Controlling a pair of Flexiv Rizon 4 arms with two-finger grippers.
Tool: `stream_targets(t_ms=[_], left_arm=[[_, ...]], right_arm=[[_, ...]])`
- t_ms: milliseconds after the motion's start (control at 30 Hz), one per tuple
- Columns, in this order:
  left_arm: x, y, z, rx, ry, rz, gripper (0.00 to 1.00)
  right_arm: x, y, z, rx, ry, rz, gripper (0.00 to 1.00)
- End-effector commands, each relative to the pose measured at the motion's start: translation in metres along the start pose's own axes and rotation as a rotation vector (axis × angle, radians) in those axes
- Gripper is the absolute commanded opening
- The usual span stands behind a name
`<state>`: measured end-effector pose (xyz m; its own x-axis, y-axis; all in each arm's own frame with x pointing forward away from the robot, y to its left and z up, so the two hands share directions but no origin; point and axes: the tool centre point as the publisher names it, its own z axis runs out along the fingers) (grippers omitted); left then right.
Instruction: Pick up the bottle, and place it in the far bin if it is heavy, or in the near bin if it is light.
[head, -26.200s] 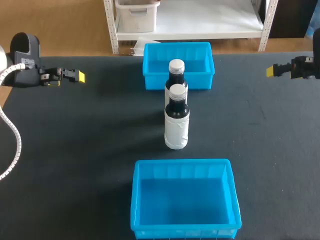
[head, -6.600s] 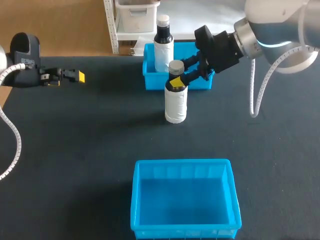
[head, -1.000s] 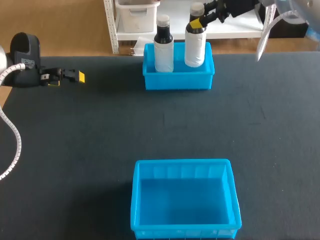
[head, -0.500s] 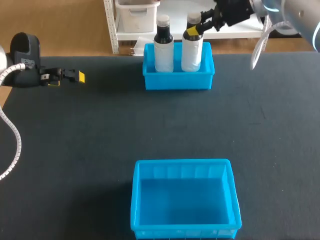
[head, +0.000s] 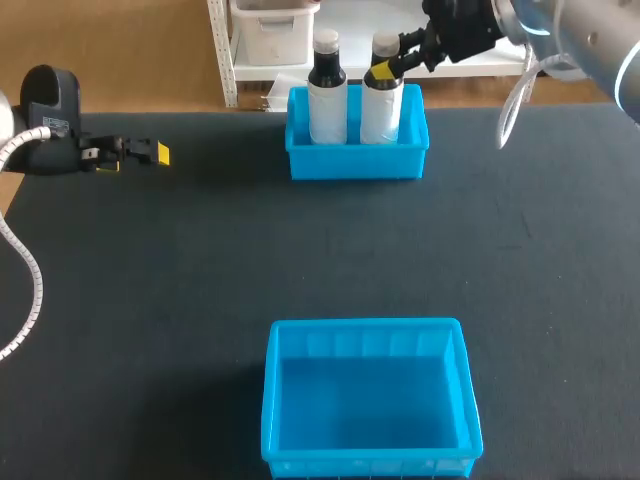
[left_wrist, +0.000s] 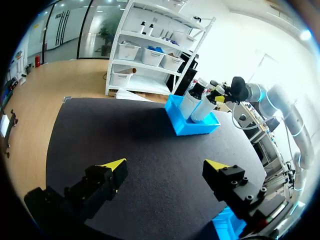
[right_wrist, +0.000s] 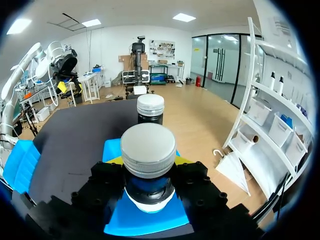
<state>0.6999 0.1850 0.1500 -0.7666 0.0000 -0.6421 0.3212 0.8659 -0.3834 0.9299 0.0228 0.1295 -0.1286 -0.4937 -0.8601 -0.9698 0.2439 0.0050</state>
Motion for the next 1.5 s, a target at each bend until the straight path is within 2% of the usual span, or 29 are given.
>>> stream_targets(t_ms=[33, 167, 267, 467, 500, 533, 800, 1133, 1500], left_arm=[[0.0, 0.0, 0.0, 0.0, 0.0, 0.0, 1.0], [0.0, 0.0, 0.0, 0.0, 0.0, 0.0, 1.0], [0.0, 0.0, 0.0, 0.0, 0.0, 0.0, 1.0], [0.0, 0.0, 0.0, 0.0, 0.0, 0.0, 1.0], [0.0, 0.0, 0.0, 0.0, 0.0, 0.0, 1.0], [0.0, 0.0, 0.0, 0.0, 0.0, 0.0, 1.0], [0.0, 0.0, 0.0, 0.0, 0.0, 0.0, 1.0], [0.0, 0.0, 0.0, 0.0, 0.0, 0.0, 1.0], [0.0, 0.0, 0.0, 0.0, 0.0, 0.0, 1.0]], right_arm=[[-0.001, -0.012, 0.004, -0.244, 0.0, 0.004, 0.0], [0.001, -0.013, 0.005, -0.252, -0.001, 0.01, 0.01], [0.002, -0.013, 0.007, -0.257, 0.0, 0.013, 0.29], [0.003, -0.014, 0.009, -0.267, 0.003, 0.016, 0.43], [0.003, -0.014, 0.009, -0.269, 0.006, 0.018, 0.49], [0.002, -0.014, 0.009, -0.273, 0.008, 0.019, 1.0], [0.0, -0.014, -0.006, -0.256, 0.022, 0.024, 1.0], [-0.005, -0.001, -0.059, -0.173, 0.061, 0.03, 1.0], [0.003, 0.015, -0.087, -0.157, 0.076, 0.086, 1.0]])
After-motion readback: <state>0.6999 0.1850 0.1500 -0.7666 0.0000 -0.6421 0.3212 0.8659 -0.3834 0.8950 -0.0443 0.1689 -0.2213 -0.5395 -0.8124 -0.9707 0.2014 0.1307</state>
